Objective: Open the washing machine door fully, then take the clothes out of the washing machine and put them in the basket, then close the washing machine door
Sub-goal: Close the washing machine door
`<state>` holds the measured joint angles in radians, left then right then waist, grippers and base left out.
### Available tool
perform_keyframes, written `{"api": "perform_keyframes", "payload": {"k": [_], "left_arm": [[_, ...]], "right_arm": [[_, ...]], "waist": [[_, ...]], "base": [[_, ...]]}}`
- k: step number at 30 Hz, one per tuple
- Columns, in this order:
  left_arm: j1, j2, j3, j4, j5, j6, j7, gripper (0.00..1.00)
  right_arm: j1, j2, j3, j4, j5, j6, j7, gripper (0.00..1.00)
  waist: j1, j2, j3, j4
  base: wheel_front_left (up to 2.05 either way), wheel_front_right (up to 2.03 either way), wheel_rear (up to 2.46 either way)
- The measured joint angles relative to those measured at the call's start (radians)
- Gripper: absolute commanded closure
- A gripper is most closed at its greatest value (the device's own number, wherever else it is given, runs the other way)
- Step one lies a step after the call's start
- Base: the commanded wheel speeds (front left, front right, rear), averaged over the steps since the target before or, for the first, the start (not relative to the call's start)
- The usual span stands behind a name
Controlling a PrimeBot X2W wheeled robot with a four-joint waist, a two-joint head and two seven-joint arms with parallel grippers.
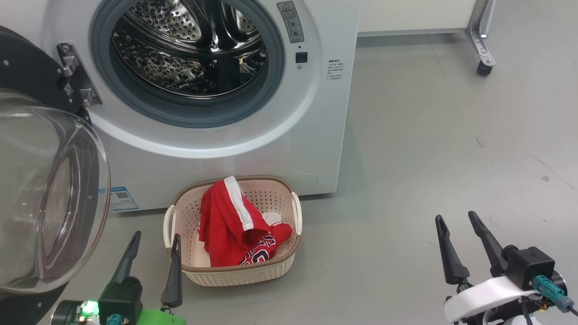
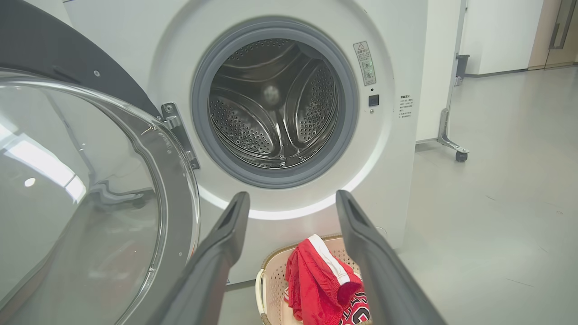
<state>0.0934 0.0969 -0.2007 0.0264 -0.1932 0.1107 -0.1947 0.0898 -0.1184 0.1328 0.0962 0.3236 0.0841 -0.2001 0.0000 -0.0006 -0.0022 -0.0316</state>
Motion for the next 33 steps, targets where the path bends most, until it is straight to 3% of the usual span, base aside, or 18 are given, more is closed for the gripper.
{"api": "perform_keyframes", "payload": {"k": [19, 33], "left_arm": [[0.003, 0.001, -0.02, -0.01, 0.007, 0.0, 0.01, 0.0], [0.003, 0.0, -0.026, -0.022, 0.022, 0.0, 0.019, 0.0]], "right_arm": [[0.009, -0.002, -0.012, -0.005, 0.002, -0.008, 0.001, 0.0], [0.019, -0.014, -0.017, -0.027, 0.005, -0.007, 0.001, 0.0]], "waist": [[0.0, 0.0, 0.002, 0.038], [0.0, 0.0, 0.016, 0.174]], "base": [[0.0, 0.0, 0.0], [0.0, 0.0, 0.0]]}}
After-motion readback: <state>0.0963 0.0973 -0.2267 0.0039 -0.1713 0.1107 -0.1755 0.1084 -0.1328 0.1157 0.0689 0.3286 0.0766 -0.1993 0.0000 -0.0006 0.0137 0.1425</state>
